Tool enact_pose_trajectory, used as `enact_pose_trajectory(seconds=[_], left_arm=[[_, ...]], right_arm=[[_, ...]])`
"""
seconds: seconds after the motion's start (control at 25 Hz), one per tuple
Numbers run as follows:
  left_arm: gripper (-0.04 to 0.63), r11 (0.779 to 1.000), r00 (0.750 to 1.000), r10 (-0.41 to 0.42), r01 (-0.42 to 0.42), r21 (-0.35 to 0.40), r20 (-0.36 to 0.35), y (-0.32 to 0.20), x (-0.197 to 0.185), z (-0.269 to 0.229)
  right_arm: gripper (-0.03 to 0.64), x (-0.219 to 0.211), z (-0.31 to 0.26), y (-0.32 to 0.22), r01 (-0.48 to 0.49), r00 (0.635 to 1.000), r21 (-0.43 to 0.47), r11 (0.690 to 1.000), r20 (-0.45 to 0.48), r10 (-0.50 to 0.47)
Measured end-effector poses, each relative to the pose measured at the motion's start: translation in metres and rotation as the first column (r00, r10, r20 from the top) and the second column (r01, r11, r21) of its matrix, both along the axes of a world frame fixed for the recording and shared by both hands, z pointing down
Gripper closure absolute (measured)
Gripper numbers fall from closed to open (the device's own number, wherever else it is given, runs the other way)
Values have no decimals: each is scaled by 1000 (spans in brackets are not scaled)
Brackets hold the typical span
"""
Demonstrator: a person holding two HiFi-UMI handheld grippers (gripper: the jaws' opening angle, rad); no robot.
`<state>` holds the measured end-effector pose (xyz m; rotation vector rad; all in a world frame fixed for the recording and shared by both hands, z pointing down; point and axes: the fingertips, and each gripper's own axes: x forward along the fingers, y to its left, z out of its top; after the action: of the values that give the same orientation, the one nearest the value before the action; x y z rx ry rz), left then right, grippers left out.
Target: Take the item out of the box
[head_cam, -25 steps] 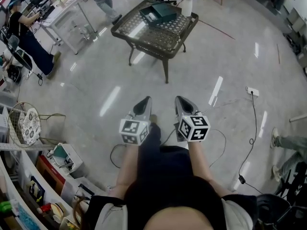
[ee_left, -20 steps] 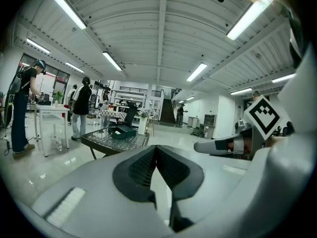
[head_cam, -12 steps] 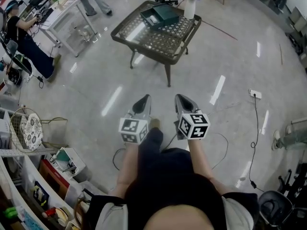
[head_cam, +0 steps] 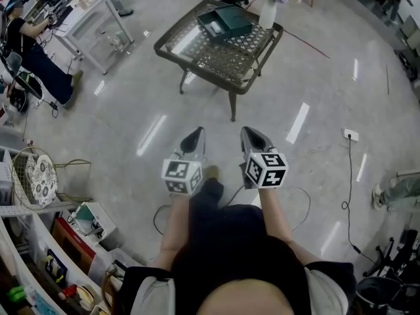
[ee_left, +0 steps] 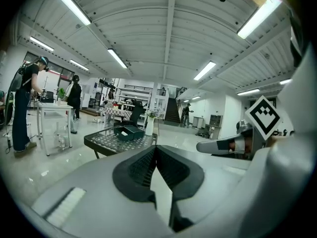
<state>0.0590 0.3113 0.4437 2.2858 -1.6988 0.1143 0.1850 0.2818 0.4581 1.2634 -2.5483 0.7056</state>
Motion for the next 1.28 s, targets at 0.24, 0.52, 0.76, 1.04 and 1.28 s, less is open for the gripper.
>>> enact_pose_trajectory(seconds=[0.24, 0.52, 0.76, 1.04, 1.28], left_arm=[[584, 1000, 1000, 13, -13, 2, -18, -30, -8, -4], [584, 999, 999, 32, -32, 5, -19, -65, -21, -8], [584, 998, 998, 55, -55, -5, -12, -89, -29, -5], [584, 997, 997, 73, -73, -19, -10, -109, -43, 4], [584, 997, 997, 82, -82, -15, -7, -126, -56, 6]], right_arm=[[615, -7, -4, -29, -14, 1000, 2, 1000, -12, 14], [615, -17, -11, -59, -37, 999, 11, 999, -19, 37], [615, -26, -10, -80, -58, 998, 6, 998, -23, 59], [615, -45, 0, -97, -58, 998, -6, 998, -29, 58], [615, -62, 0, -114, -58, 998, -2, 998, -25, 58]])
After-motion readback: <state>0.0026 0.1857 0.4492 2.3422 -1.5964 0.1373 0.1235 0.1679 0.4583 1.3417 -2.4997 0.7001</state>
